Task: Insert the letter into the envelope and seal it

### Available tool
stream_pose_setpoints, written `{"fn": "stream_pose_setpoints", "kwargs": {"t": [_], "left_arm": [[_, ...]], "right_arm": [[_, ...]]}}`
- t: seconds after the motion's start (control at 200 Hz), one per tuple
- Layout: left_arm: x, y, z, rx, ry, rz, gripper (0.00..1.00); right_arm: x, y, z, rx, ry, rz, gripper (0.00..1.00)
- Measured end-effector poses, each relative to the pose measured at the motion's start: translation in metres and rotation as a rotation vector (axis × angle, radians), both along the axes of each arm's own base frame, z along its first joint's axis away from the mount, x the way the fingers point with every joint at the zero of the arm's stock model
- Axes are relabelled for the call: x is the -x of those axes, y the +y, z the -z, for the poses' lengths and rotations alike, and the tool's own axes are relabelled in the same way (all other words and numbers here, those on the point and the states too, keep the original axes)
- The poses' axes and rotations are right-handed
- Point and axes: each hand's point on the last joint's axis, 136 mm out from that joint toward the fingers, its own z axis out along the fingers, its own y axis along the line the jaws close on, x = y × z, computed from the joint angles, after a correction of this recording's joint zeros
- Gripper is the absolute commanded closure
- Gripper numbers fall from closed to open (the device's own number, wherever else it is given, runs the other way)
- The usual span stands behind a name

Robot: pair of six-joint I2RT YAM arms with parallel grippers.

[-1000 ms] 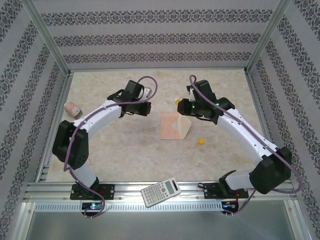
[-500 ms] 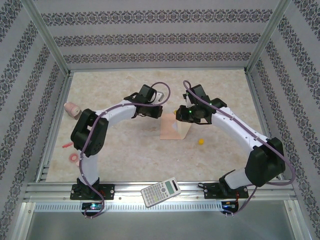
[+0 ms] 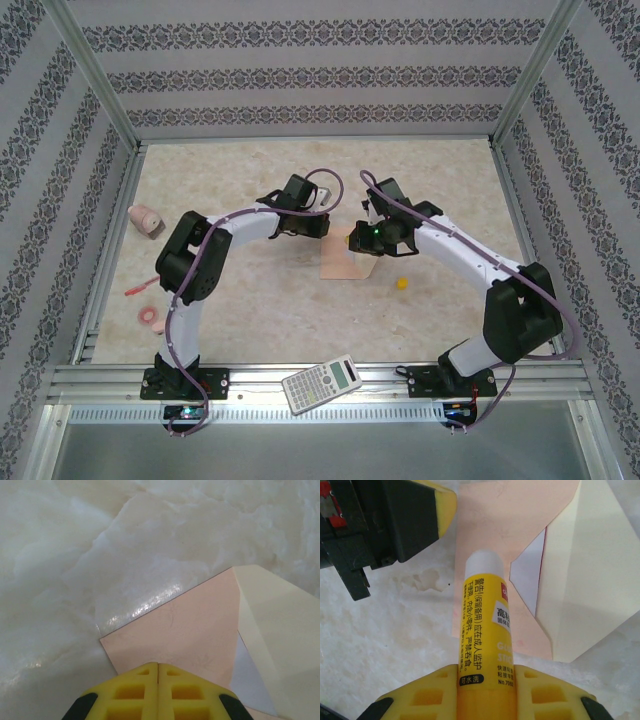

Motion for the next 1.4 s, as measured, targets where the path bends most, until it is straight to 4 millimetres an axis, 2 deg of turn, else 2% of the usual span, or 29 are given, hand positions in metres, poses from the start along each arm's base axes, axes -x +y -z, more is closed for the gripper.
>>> {"fn": "stream_pose_setpoints", "kwargs": {"t": [0.355, 0.565, 0.784, 1.399], "left_arm": [[-0.003, 0.000, 0.009, 0.002, 0.009, -0.025, 1.00], [-0.003, 0.005, 0.025, -0.028, 0.030, -0.044, 1.00], [-0.004, 0.005, 0.025, -0.031, 0.027, -0.047, 1.00], [-0.004, 0.005, 0.024, -0.026, 0.036, -0.059, 1.00]], "right_arm": [[0.000, 0.006, 0.009, -0.016, 0.017, 0.006, 0.93], [-0.001, 0.006, 0.012, -0.016, 0.022, 0.005, 0.93], [-0.002, 0.008, 0.012, -0.017, 0.018, 0.001, 0.93], [0.006, 0.012, 0.035, 0.021, 0.104, -0.017, 0.94]]}}
